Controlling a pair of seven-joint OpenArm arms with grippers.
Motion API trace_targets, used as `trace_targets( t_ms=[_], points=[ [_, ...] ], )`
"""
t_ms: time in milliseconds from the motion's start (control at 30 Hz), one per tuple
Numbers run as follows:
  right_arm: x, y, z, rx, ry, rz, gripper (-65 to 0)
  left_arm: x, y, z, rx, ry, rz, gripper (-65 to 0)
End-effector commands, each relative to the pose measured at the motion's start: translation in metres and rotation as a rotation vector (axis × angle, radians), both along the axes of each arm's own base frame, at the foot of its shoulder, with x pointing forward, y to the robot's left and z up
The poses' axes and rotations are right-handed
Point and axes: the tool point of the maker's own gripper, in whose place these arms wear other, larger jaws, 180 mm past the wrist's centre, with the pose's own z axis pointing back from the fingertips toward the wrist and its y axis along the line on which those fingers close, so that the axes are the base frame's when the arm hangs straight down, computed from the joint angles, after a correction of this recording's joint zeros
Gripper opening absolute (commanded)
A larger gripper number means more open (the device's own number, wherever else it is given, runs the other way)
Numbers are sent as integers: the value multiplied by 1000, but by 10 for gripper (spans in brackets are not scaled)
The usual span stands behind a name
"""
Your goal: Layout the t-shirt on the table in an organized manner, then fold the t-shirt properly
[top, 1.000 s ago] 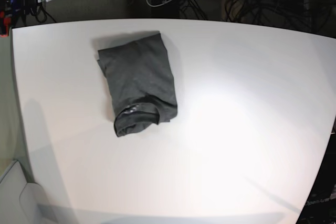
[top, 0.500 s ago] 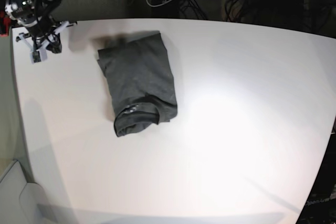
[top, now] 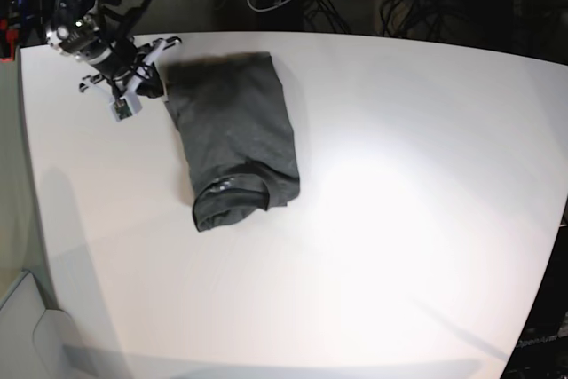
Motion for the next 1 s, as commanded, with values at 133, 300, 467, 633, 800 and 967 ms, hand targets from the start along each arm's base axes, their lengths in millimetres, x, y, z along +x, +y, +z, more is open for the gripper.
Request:
trace_targets(
  t_ms=[133,300,467,633,800,967],
  points=[
    [8,22,10,52,-46,22,-650,-7,0,2,-9,10,-1,-581],
    [3,51,7,84,-33,95,-650,-7,1,2,-8,11,-2,-581],
    [1,65,7,101,-31,132,-650,-6,3,2,-6,8,-3,-581],
    [2,53,7,83,-33,109,-650,-7,3,2,-6,10,-3,-581],
    [-5,18,29,9,-82,47,-650,-4,0,2,-10,5,0,-581],
    [-53,-13,25,-53,-4,-24,-650,15,0,-1,-12,-25,1,-617]
  ],
)
